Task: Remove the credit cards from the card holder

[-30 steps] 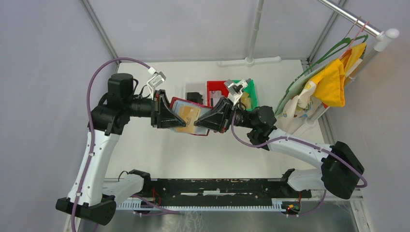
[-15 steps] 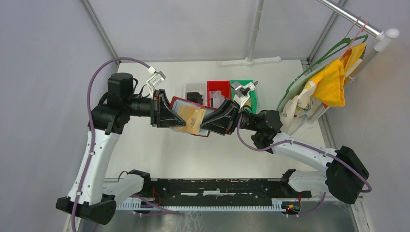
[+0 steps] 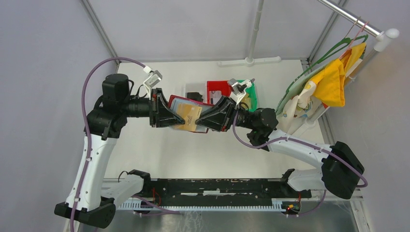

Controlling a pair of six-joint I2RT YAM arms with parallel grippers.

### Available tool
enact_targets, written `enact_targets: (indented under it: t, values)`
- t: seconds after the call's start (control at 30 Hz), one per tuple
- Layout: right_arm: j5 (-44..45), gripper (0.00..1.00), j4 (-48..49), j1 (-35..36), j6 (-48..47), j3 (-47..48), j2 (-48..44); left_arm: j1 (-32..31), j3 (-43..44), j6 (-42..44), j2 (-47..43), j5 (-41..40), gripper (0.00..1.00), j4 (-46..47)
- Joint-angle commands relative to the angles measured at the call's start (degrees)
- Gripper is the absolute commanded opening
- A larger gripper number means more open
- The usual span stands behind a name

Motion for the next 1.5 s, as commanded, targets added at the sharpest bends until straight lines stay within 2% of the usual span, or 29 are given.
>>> enact_targets:
  t: [0.0,0.03,0.07,0.13,0.23,0.37,0.47,0.53,0.97,1.07,1.23,1.47]
  values:
    - [1.22,0.3,4.25,0.48,-0.21,1.11,-1.38,0.13,2.76,-3.04,-1.57,0.19,0.02,6.01]
    - [1.43,0.38,4.3,0.51,-0.22,1.07,-1.17,0.14,2.55,-3.24,-1.59,0.24,0.02,6.07]
    - [1.71,0.4,4.14,0.56,-0.06,1.15,-0.83,0.07,2.46,-3.39,-1.6,0.39,0.02,6.2]
    - [2.22,0.39,4.11,0.64,0.57,1.45,0.12,0.13,2.46,-3.59,-1.41,0.65,0.02,6.4]
    - [3.9,0.31,3.34,0.83,1.11,1.93,1.03,0.14,2.84,-3.76,-1.16,1.19,0.02,6.44]
    - [6.51,0.11,-1.37,0.82,-1.02,2.03,0.36,0.15,2.88,-2.98,-1.47,0.49,0.02,6.51]
    - [6.93,0.02,-0.19,0.62,-1.44,-0.07,-1.41,0.16,2.95,-2.8,-1.6,0.29,0.02,6.26]
    - [6.78,0.0,0.6,0.26,-1.59,-1.59,-2.57,0.16,3.11,-2.62,-1.55,0.35,0.02,6.28]
    - [8.37,0.01,-1.2,-0.23,-2.94,-3.88,-5.58,0.15,3.79,-2.81,-0.72,0.43,0.02,7.47]
    - [8.27,0.18,-0.96,-0.21,-2.4,-3.9,-5.32,0.18,3.64,-3.34,-0.75,-0.55,0.02,7.97]
    - [7.51,0.32,2.82,0.07,1.56,-1.82,-2.35,0.14,2.62,-5.08,-0.63,-0.87,0.02,9.35]
    - [7.34,0.24,5.91,0.47,3.05,-0.59,-0.79,0.1,2.49,-5.51,-0.62,-0.08,0.02,9.36]
